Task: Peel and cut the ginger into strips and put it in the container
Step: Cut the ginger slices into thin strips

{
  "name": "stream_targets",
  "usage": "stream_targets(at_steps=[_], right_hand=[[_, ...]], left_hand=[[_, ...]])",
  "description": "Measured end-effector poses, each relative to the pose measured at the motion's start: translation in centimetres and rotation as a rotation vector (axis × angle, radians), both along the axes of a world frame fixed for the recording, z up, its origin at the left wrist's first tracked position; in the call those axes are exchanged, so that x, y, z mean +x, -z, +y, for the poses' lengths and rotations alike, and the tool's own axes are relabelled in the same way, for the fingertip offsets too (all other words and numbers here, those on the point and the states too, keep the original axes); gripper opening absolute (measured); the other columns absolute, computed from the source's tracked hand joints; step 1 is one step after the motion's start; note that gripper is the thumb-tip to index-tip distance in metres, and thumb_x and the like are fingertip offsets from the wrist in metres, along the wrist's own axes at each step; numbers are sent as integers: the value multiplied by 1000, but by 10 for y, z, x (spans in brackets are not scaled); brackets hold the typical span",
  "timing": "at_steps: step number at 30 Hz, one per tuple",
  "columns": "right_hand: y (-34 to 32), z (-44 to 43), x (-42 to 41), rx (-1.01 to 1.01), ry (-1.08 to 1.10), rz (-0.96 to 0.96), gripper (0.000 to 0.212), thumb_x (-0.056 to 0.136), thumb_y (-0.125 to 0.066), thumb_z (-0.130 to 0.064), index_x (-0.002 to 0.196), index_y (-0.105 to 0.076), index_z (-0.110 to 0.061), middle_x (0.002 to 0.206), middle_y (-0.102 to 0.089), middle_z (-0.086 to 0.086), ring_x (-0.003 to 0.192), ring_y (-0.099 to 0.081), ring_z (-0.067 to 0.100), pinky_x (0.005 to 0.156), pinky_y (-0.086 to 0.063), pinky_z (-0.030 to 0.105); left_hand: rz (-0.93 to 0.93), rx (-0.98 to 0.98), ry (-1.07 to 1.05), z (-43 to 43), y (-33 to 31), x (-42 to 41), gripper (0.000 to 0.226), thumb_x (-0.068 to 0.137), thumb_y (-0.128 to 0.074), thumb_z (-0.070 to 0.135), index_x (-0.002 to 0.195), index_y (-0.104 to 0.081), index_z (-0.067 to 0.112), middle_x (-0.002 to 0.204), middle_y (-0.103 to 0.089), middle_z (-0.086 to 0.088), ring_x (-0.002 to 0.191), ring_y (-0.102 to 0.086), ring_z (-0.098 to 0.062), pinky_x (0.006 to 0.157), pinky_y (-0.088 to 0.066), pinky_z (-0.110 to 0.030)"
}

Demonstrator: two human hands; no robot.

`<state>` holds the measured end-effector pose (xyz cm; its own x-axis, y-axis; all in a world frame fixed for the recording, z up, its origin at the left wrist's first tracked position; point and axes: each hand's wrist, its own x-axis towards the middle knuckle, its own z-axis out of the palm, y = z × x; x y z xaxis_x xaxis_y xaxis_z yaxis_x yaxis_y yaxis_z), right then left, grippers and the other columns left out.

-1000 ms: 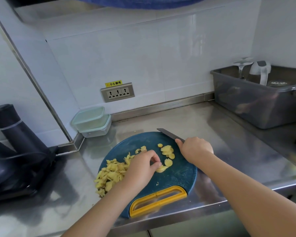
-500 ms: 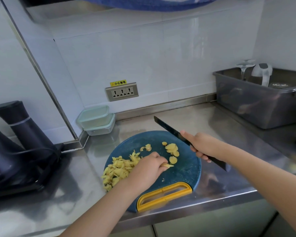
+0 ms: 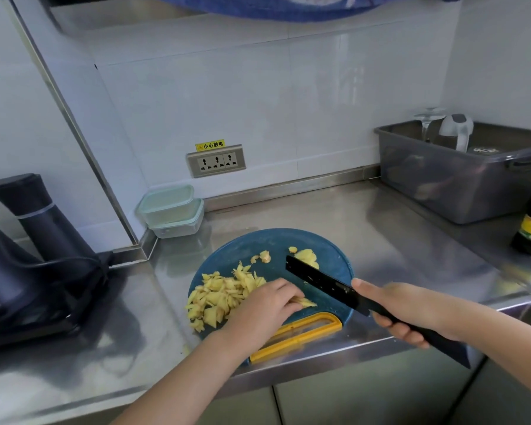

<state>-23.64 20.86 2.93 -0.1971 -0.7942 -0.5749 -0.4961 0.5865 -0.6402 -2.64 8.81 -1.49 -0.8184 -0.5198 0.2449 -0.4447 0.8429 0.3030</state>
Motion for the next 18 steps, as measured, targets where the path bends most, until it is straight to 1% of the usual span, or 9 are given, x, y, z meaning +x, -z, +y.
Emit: stream_targets(at_steps=[3, 5, 7, 12, 16, 18], right_hand=[[2, 1, 3, 6, -19, 18, 64, 89, -29, -72, 60, -40, -16, 45, -36, -2, 37, -28, 14, 39, -29, 22], [1, 0, 5, 7, -9, 31, 65, 88, -30, -73, 59, -40, -16, 45, -36, -1, 36, -29, 15, 39, -30, 22], [1, -1, 6, 7, -6, 46, 65, 87, -31, -73, 59, -40, -16, 44, -37, -1, 35, -30, 15, 39, -31, 22], [1, -4, 11, 5, -13, 70, 64, 89, -30, -71, 60, -40, -15, 43, -37, -2, 33, -30, 14, 38, -31, 22], [-2, -5, 14, 20, -23, 62, 63, 90, -29, -71, 61, -39, -15, 43, -36, -2, 35, -29, 14, 38, -31, 22], [-3, -6, 15, 29, -21, 60, 63, 90, -29, -71, 62, -39, -15, 43, -36, -2, 35, -29, 14, 39, -31, 22]], left_hand=[[76, 1, -74, 8, 7, -2, 34, 92, -53, 42, 118, -60, 21, 114, -50, 12, 96, -49, -1, 83, -38, -11], [115, -26, -175, 14, 11, -6, 38, 88, -53, 52, 114, -60, 25, 109, -48, 14, 94, -47, 0, 80, -38, -12], [160, -48, -268, 19, 14, -11, 38, 85, -55, 56, 109, -60, 26, 104, -49, 15, 94, -46, -1, 78, -39, -15], [272, 5, -356, 22, 19, -15, 32, 82, -66, 47, 104, -66, 25, 100, -56, 17, 93, -50, 0, 76, -37, -11], [342, 9, -351, 22, 20, -17, 24, 81, -72, 36, 99, -71, 20, 95, -64, 11, 86, -56, -2, 69, -34, -5], [356, 41, -333, 23, 19, -18, 22, 81, -72, 30, 99, -73, 17, 95, -68, 7, 83, -56, -1, 71, -39, -7]])
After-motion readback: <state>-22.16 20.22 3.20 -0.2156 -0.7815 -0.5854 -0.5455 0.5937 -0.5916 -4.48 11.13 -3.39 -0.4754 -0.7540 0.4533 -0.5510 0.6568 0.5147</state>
